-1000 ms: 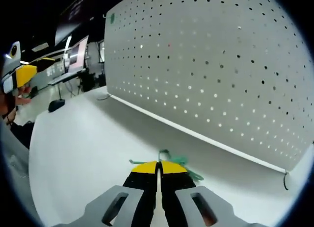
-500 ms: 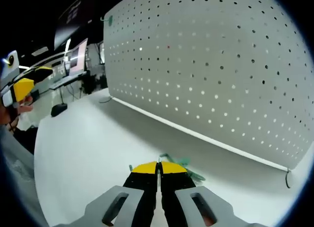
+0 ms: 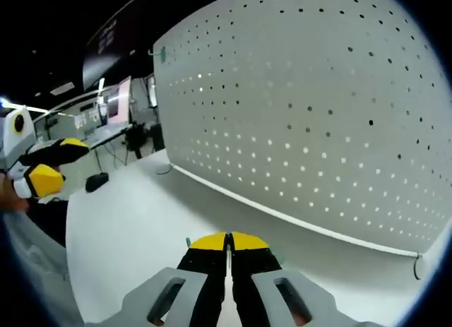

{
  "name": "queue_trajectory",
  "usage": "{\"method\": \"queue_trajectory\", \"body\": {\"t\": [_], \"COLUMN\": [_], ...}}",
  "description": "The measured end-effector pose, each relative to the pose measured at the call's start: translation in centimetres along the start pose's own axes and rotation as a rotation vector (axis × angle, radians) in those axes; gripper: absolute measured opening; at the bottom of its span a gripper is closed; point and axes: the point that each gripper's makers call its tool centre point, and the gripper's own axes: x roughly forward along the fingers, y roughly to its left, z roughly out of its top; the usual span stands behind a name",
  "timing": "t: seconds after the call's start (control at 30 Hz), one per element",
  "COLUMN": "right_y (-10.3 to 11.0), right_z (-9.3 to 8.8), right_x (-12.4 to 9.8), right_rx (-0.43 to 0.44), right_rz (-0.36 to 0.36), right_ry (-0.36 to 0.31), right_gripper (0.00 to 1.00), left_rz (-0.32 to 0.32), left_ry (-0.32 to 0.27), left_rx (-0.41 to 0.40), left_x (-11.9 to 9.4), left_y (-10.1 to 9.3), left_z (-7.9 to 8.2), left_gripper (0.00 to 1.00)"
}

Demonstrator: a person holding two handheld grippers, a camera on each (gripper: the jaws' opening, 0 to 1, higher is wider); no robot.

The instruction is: Insert the hook assembly into the mounting plate slot until the hook locks in place.

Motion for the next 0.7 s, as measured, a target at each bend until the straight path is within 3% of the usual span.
{"method": "queue_trajectory", "body": {"t": [0.37,0.7], "right_y": [3.1,6.0], "right_z": [4.0,7.1], "right_x": [-0.9,-2.0], "right_rx": [0.025,-0.013], "right_rz": [0.080,0.138], "right_ry": [-0.079,-0.137], "right_gripper": [0.00,0.00], "left_rz": [-0.019,-0.012], "left_ry": [0.017,0.042], "left_rx": [0.007,0.000], "left_x": [0.9,2.1], "left_y": [-0.3,-0.1], "left_z": [0.0,-0.1], "left_gripper": [0.28,0.24]}}
